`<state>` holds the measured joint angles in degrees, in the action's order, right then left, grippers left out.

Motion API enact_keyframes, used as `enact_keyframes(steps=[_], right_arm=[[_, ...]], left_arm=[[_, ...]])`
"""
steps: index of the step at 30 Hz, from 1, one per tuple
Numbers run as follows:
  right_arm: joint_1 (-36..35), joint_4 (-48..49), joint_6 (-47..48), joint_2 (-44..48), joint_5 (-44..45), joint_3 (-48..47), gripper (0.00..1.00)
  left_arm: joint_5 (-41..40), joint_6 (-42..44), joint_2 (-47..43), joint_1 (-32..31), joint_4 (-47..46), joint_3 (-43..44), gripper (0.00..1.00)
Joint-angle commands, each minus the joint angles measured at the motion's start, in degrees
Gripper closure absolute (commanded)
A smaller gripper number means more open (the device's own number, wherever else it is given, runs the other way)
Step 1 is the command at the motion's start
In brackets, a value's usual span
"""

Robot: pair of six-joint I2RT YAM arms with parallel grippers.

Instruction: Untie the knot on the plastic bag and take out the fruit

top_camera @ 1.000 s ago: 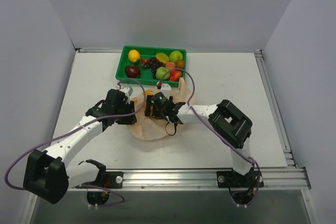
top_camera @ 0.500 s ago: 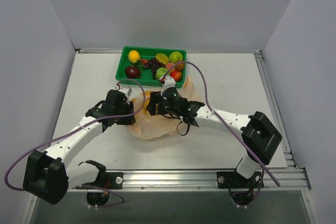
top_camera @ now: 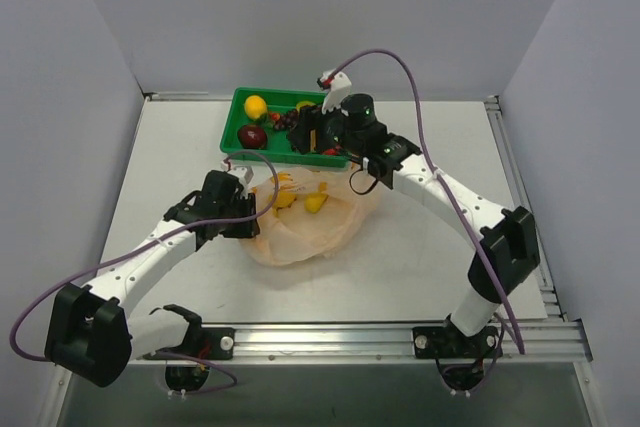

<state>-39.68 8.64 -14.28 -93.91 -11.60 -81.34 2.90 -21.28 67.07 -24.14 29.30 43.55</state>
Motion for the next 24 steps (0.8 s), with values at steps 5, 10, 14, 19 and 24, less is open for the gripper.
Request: enact_keyframes(steps=[5,10,14,19,24], right_arm=[[2.86,2.25,6.98,-18.14,-4.4,-18.57,0.79],[3.12,6.38,9.01,-27.71,-4.23,-24.56,0.76],[3.29,9.1,9.62,-34.04,-3.52,-29.48,0.61],[3.29,9.99,10.24,-40.9,-0.63,-36.34,0.28],[3.38,12.1,9.98,-41.8,2.89,-37.14,0.01]], left_arm=[[6.07,1.94,2.71,-0.29,-1.7,1.28,0.57],[6.33,2.56,3.33,-1.43,-1.7,1.36,0.57],[6.07,2.56,3.77,-1.44,-1.97,1.45,0.57],[5.98,2.56,4.21,-1.26,-2.05,1.54,0.57],[5.63,2.47,4.3,-1.26,-1.88,1.63,0.57]])
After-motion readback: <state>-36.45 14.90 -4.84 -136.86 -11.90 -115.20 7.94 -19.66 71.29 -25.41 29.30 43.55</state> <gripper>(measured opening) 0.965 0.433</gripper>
